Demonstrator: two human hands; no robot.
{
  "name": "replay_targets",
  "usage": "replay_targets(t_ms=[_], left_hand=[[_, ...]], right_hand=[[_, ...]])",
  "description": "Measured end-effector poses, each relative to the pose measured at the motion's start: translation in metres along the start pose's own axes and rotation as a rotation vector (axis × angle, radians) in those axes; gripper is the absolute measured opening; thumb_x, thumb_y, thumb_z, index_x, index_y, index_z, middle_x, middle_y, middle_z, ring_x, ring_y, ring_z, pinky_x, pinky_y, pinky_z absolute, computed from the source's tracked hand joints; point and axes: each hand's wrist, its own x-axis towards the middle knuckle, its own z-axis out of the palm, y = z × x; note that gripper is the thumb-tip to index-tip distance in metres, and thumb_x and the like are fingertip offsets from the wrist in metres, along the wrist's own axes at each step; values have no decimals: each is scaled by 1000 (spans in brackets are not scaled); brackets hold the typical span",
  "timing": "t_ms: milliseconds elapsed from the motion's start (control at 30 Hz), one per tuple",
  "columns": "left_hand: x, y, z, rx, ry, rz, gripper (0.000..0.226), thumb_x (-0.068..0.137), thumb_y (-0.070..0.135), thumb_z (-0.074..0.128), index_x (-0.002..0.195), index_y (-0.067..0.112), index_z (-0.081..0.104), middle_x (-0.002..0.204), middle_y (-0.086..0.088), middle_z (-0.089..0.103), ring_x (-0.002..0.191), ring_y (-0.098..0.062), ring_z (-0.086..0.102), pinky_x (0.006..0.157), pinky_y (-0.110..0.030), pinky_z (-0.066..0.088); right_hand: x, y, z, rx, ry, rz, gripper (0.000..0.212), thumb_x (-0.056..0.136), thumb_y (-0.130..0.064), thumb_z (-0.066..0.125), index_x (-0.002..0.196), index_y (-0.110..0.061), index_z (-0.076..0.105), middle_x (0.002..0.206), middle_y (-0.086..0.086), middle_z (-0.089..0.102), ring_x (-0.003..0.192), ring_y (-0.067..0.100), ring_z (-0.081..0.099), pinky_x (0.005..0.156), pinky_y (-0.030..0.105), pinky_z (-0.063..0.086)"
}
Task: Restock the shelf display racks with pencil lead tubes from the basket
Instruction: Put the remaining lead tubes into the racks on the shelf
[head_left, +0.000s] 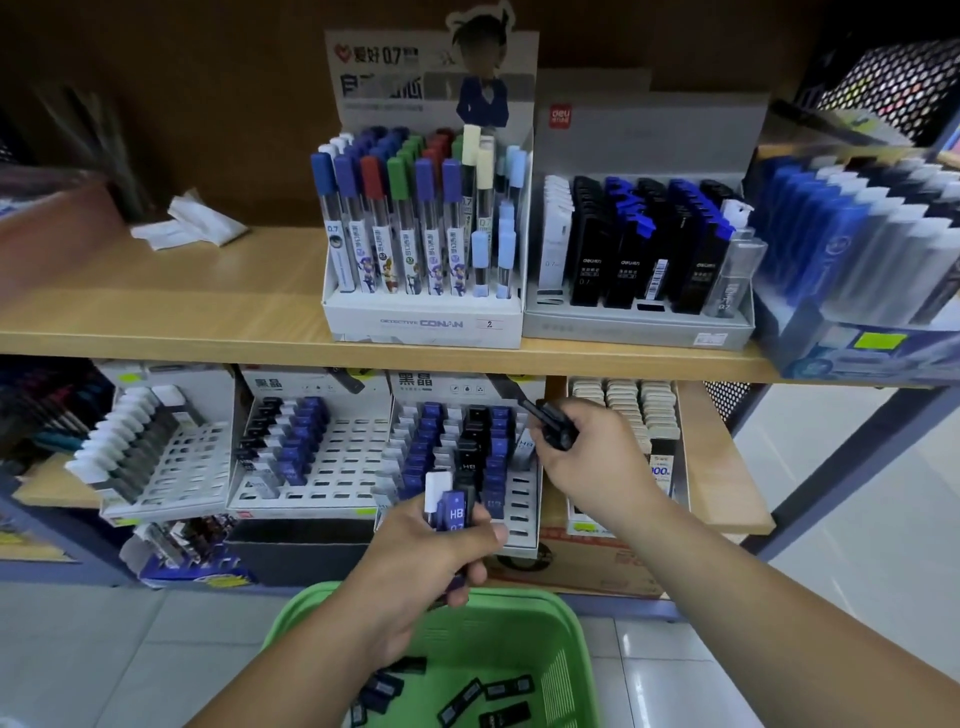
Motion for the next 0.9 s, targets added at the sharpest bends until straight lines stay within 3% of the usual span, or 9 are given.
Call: replay_targets(t_ms=[267, 433, 600, 700, 800, 900], left_hand=[[-1, 5, -7, -59, -29, -40, 38, 81, 6, 85, 113, 2, 64, 76, -9, 64, 63, -20, 57, 50, -30, 42], [-4, 6, -7, -65, -43, -34, 35, 83, 4, 83, 112, 2, 63, 74, -11, 65, 64, -19, 59, 55, -30, 45], [-10, 9, -11, -12, -91, -51, 33, 91, 34, 78, 108, 9, 64, 88, -8, 73, 76, -20, 69, 61, -34, 53], [-15, 9, -14, -12, -121, -98, 46, 89, 46, 76, 113, 10, 61, 92, -8, 74, 81, -22, 72, 66, -39, 59], [-18, 8, -14, 30, -137, -101, 46, 88, 50, 75, 112, 15, 58, 93, -6, 75, 80, -20, 71, 58, -33, 53], [-17, 6, -14, 31, -127, -74, 40, 89, 41, 77, 113, 14, 60, 88, -6, 73, 78, -19, 70, 54, -30, 45]], right_hand=[[3, 3, 5, -80, -86, -57, 4, 87, -21, 75, 88, -21, 71, 82, -4, 67, 78, 22, 63, 68, 38, 55], [0, 4, 4, -145, -81, -94, 10, 86, -14, 72, 88, -24, 69, 75, -13, 58, 74, 20, 59, 63, 32, 49], [2, 2, 6, -179, -58, -110, 20, 86, -13, 72, 86, -28, 58, 77, -17, 50, 74, 18, 53, 63, 28, 39], [3, 2, 8, -202, -58, -190, 18, 83, -8, 70, 96, -20, 66, 90, -12, 54, 82, 16, 52, 68, 31, 44], [3, 4, 12, -300, -143, -187, 21, 85, -14, 70, 106, -19, 68, 98, -11, 54, 88, 18, 54, 72, 33, 49], [3, 8, 16, -156, -171, -74, 9, 89, -18, 70, 90, -27, 67, 85, -12, 62, 84, 20, 64, 72, 34, 53]])
